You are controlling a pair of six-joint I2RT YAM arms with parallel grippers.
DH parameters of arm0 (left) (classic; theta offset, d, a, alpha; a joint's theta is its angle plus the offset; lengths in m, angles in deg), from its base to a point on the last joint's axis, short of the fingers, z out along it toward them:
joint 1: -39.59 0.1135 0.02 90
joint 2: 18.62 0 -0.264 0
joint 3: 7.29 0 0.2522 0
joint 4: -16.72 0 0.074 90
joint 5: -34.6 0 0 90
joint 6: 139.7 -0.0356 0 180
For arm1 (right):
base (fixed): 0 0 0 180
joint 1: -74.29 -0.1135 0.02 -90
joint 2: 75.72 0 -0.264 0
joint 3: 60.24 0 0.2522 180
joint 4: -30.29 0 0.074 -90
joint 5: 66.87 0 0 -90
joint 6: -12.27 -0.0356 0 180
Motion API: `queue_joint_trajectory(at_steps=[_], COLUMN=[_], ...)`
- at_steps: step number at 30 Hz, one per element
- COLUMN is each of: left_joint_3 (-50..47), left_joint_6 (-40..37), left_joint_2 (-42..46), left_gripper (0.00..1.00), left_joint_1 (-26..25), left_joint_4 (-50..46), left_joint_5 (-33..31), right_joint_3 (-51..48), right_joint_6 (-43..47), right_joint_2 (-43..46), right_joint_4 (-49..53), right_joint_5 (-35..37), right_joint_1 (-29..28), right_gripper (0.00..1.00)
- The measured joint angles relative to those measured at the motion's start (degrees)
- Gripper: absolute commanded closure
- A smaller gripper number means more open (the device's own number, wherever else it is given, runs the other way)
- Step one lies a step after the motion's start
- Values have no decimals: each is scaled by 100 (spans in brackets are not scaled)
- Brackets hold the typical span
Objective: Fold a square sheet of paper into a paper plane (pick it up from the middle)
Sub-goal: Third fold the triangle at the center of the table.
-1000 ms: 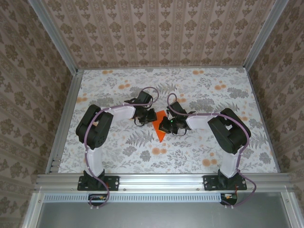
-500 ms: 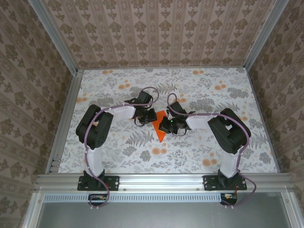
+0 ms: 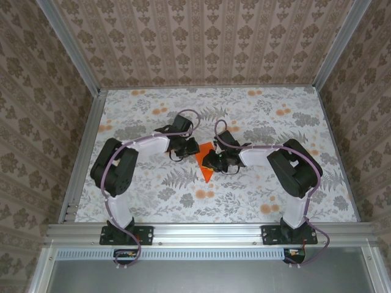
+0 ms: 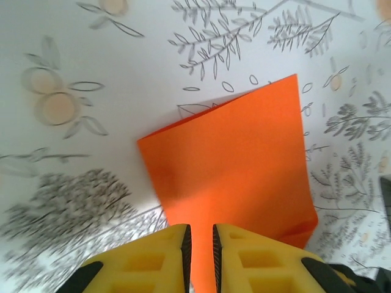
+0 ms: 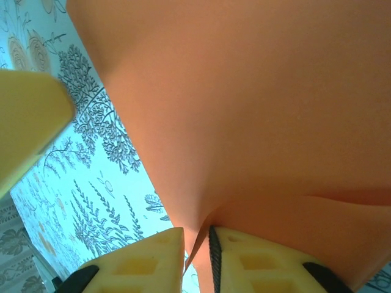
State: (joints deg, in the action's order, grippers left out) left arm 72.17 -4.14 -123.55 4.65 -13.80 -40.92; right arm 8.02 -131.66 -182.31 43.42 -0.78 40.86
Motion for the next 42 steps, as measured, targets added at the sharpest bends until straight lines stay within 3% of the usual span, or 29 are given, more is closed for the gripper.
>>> queue_joint_trajectory(at_steps=[9,24,30,42], left_joint_3=[-684,-1403,-1519,-1681], left_joint_6=[275,560,697,905], left_joint_2=[914,1189,1189,1189], left_gripper=[80,80,80,82], left_joint_1=[411,424,396,153], left_joint_4=[17,378,586,859], left_joint_5=[-144,321,520,656], right_joint_3=[31,26,13,-35], right_joint_6=[-2,-7,-24,-48], right_joint_2=[2,13,13,-4], right_joint_4=[-57,-61,-57,-46], right_joint_5=[-42,-7,17,170], right_joint_1=[-11,-17,-17,-17], right_gripper=[62,65,71,94])
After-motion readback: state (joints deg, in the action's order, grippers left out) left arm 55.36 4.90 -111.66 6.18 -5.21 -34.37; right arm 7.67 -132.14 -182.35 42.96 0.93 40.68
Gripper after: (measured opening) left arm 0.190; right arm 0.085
